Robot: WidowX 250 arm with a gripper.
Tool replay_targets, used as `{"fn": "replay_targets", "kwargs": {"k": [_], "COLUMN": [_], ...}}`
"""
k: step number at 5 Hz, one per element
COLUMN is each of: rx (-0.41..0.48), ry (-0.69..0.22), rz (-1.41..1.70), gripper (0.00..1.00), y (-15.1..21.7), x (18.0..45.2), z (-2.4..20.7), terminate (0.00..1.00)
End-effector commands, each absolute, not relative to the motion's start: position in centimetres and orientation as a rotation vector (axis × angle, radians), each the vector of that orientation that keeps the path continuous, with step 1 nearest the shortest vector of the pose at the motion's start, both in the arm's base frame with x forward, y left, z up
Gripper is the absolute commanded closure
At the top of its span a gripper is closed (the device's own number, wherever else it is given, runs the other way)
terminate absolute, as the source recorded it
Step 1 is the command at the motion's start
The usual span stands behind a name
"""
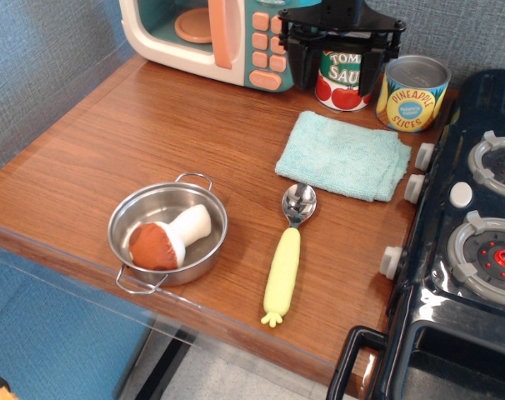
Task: Move the blue cloth in front of the canned goods.
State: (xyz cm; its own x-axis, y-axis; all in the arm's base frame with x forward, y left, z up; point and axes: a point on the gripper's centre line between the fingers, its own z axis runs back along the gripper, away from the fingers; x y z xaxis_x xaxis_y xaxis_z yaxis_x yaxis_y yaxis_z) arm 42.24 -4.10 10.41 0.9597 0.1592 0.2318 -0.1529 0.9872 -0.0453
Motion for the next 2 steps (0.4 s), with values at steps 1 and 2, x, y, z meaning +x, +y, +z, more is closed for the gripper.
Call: {"fn": "replay_targets", "kwargs": {"k": [1,2], "rx": [-0.039,-0.039], "ry": [-0.314,-0.314], "rz": [0.167,0.167], "gripper": [0.00,0.00], "y": [-3.47,-3.47], "x": [42.11,42.11], "z": [13.66,13.66], "terminate": [0.00,1.00]}}
